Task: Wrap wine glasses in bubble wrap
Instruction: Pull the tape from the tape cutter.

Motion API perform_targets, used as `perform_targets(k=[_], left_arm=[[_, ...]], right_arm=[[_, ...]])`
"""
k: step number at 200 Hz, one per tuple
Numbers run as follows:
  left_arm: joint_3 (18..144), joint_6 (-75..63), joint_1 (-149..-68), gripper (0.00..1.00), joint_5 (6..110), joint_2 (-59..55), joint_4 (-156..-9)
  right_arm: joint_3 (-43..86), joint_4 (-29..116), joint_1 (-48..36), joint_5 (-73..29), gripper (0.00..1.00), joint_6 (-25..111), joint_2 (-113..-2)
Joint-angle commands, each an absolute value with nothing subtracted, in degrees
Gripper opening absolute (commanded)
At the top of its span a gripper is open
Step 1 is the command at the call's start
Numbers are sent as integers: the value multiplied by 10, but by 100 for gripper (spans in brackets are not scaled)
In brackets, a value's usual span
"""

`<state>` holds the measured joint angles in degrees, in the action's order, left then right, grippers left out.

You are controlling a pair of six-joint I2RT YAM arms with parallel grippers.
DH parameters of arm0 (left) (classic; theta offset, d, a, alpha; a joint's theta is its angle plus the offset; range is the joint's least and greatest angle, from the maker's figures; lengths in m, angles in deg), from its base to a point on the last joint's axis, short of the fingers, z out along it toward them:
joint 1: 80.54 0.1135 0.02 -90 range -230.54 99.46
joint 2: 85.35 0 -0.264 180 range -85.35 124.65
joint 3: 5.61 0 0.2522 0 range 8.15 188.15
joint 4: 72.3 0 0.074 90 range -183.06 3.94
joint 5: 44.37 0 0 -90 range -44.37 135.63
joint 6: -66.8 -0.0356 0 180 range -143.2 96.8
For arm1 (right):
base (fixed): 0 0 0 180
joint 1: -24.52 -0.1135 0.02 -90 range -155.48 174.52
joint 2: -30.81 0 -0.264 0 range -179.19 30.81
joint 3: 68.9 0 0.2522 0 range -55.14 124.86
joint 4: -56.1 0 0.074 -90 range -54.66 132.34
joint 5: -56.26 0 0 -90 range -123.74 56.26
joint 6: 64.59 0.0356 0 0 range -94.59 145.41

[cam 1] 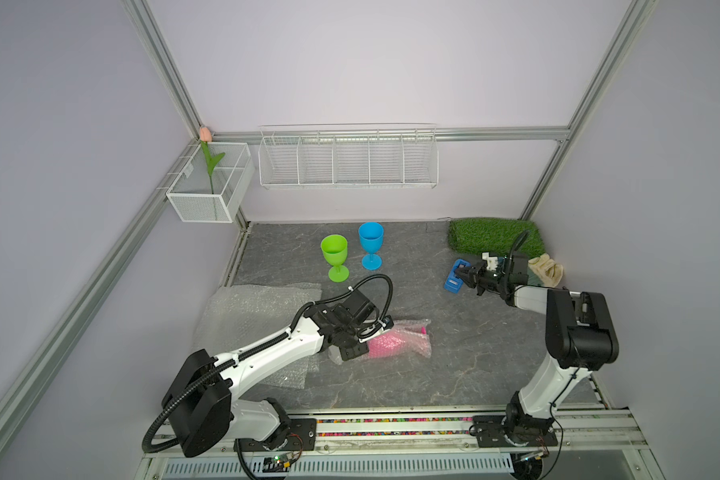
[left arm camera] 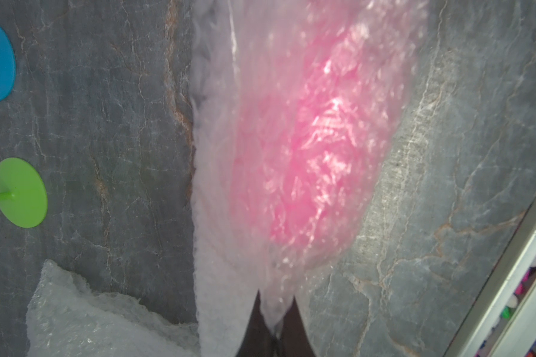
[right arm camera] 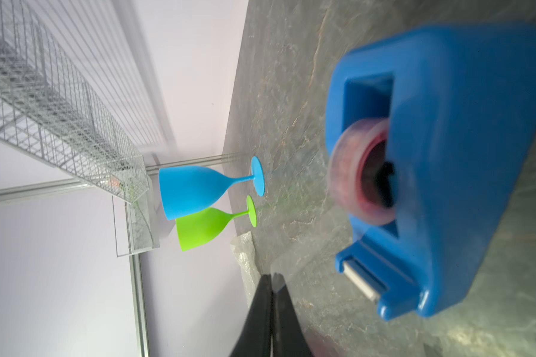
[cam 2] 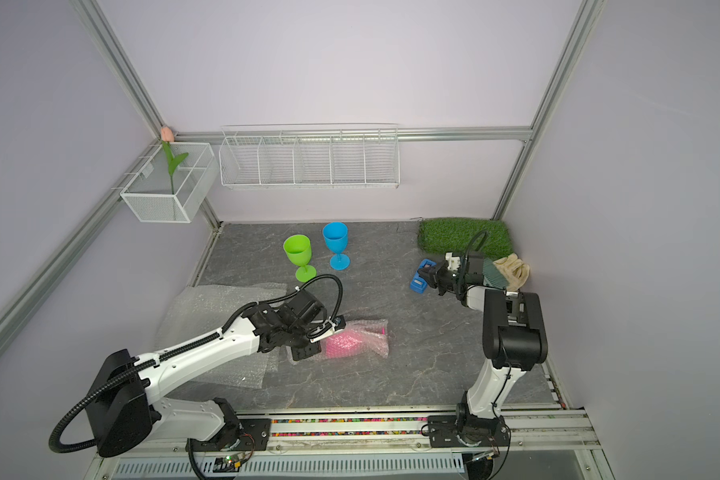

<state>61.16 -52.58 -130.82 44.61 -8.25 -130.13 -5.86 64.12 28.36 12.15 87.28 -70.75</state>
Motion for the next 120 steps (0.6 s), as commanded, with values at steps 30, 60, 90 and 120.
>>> perform_targets(k=[30, 60, 90, 120], left_arm=[[608, -527, -1312, 0, 459, -77, -1311], [606, -526, -1313, 0, 460, -77, -1310], [606, -525, -1315, 0, 458, -72, -1311], [606, -526, -1316, 0, 457, -71, -1311]], right_arm=[[-138, 626, 241, 103, 7, 894, -619], [-188, 612, 208, 81, 7, 900, -571], [-231, 611, 169, 55, 7, 907, -544], [-269, 639, 141, 39, 7, 926, -540]])
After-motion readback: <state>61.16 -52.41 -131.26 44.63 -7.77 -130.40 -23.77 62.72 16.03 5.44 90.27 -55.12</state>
